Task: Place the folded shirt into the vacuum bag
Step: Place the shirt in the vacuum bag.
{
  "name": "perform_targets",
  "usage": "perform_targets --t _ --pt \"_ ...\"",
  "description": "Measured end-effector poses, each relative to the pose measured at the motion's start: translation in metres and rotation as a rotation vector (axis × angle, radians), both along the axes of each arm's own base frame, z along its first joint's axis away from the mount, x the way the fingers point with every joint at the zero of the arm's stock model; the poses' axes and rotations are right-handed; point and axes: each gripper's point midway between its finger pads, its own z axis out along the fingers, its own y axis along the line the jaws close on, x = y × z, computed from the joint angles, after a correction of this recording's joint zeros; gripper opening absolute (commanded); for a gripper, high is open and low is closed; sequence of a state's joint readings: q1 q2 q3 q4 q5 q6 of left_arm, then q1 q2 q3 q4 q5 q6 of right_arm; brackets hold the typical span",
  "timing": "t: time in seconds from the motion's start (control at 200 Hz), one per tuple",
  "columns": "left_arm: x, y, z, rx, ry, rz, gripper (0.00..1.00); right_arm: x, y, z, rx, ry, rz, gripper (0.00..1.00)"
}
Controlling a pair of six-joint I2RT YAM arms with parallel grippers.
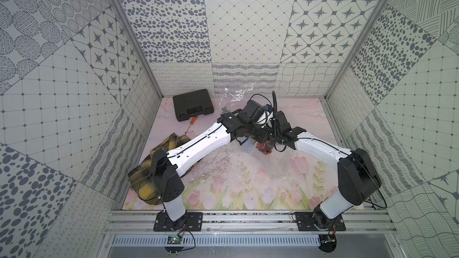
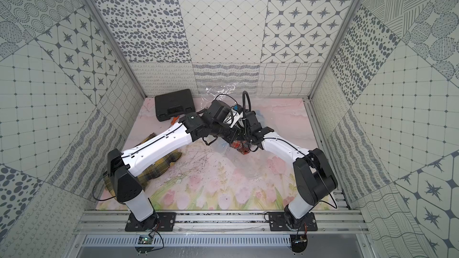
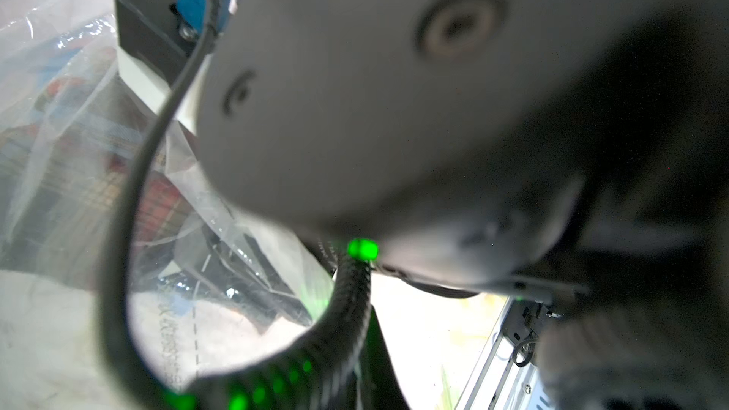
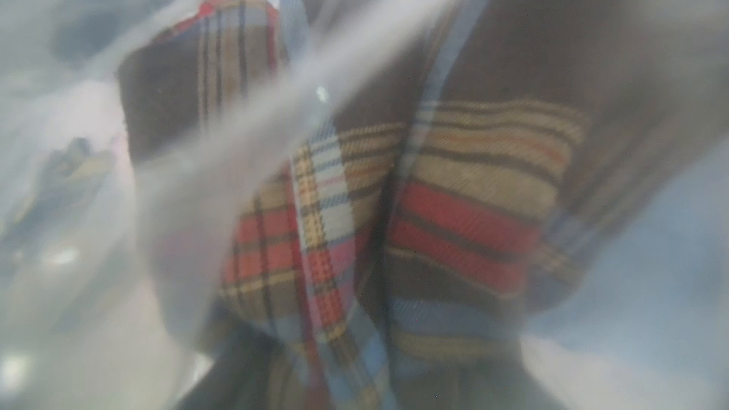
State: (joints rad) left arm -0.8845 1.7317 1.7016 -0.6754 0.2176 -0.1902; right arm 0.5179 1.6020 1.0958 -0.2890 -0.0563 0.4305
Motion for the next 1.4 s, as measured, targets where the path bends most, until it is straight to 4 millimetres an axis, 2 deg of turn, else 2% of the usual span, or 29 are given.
perform_targets --t 0.125,0.265,0.36,0.445,0.56,0.725,0.82,0.965,1.085,1.185,1.281,1.396 --pt "-0.002 0.003 0.000 -0.021 0.009 -0.011 0.00 -0.016 -0.017 0.006 0.043 0.036 0.009 0.97" --pt "-0.006 0.007 -0.001 -0.036 0.023 -0.023 0.00 -0.040 -0.040 0.017 0.082 0.053 0.001 0.97" --pt "-0.009 0.008 -0.004 -0.035 0.035 -0.028 0.00 -0.053 -0.054 0.015 0.069 0.067 -0.025 0.91" --pt "-0.011 0.008 -0.006 -0.037 0.048 -0.035 0.00 -0.056 -0.062 0.008 0.039 0.079 -0.051 0.85" --pt "-0.013 0.008 -0.008 -0.040 0.060 -0.035 0.00 -0.056 -0.061 -0.004 0.004 0.101 -0.063 0.84" --pt "-0.013 0.007 -0.008 -0.042 0.066 -0.036 0.00 -0.059 -0.042 -0.025 -0.055 0.132 -0.050 0.87" --pt "-0.013 0.007 -0.009 -0.040 0.068 -0.036 0.00 -0.056 -0.039 -0.029 -0.073 0.132 -0.068 0.86" --pt "-0.011 0.005 -0.010 -0.038 0.069 -0.036 0.00 -0.034 -0.045 -0.026 -0.102 0.110 -0.141 0.78" --pt "-0.010 0.004 -0.010 -0.040 0.065 -0.034 0.00 -0.017 -0.074 -0.026 -0.085 0.111 -0.273 0.71" --pt "-0.009 0.004 -0.010 -0.041 0.059 -0.031 0.00 -0.003 -0.104 -0.029 -0.009 0.102 -0.427 0.71" --pt "-0.008 0.003 -0.011 -0.047 0.055 -0.032 0.00 -0.005 -0.125 -0.045 0.044 0.131 -0.543 0.73" --pt "-0.008 0.002 -0.015 -0.046 0.058 -0.034 0.00 -0.011 -0.131 -0.055 0.085 0.154 -0.606 0.73"
